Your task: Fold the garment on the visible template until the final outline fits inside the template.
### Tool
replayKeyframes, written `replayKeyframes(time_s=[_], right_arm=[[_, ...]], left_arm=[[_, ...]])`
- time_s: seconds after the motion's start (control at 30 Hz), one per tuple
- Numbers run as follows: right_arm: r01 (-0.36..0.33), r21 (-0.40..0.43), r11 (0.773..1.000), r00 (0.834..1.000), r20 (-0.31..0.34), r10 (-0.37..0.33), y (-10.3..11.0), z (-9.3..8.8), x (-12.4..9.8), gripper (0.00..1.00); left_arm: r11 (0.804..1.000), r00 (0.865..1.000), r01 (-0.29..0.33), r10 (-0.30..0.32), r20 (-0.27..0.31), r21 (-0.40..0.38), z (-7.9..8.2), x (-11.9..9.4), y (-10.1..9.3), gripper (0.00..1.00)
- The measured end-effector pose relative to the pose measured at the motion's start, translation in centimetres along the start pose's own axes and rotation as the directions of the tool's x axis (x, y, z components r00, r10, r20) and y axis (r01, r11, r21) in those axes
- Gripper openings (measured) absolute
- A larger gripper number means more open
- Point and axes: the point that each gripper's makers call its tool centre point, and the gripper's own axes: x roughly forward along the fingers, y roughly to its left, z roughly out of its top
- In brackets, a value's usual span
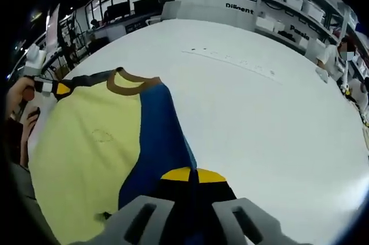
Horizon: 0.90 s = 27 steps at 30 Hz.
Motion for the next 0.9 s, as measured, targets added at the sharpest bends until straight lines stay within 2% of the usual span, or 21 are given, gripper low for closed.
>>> replayKeyframes(time_s=[0.17,0.3,0.43,0.57,0.6,0.7,0.9], right_arm=[[-0.013,0.041,0.999,0.999,0.035,0.011,-0.2,0.5,-0.9,0.0],[-0.015,0.059,0.998,0.999,0.05,0.012,-0.7,0.4,-1.7,0.16],[-0.02,0.064,0.998,0.998,0.065,0.016,-1.0,-0.1,-3.1,0.23],[-0.046,0.072,0.996,0.998,0.052,0.043,-0.7,-1.9,-4.3,0.41],[-0.049,0.072,0.996,0.998,0.049,0.046,-0.6,-2.3,-4.4,0.43],[-0.056,0.067,0.996,0.998,0.038,0.053,-0.4,-3.3,-5.1,0.4],[-0.061,0.062,0.996,0.997,0.04,0.058,0.2,-4.7,-6.4,0.43]], left_arm=[[1.0,1.0,0.001,-0.001,0.002,-0.006,0.0,0.0,0.0,0.27],[1.0,1.0,0.001,-0.001,0.005,-0.007,-0.1,0.0,0.0,0.27],[1.0,1.0,0.0,0.0,0.006,-0.008,-0.1,0.0,0.0,0.27],[1.0,1.0,0.004,-0.004,0.006,-0.013,-0.2,-0.1,-0.1,0.27],[1.0,1.0,0.004,-0.004,0.005,-0.013,-0.2,-0.1,-0.2,0.27],[1.0,1.0,0.003,-0.003,0.004,-0.012,-0.3,-0.3,-0.4,0.27],[1.0,1.0,0.003,-0.003,0.006,-0.015,-0.4,-0.6,-0.7,0.27]])
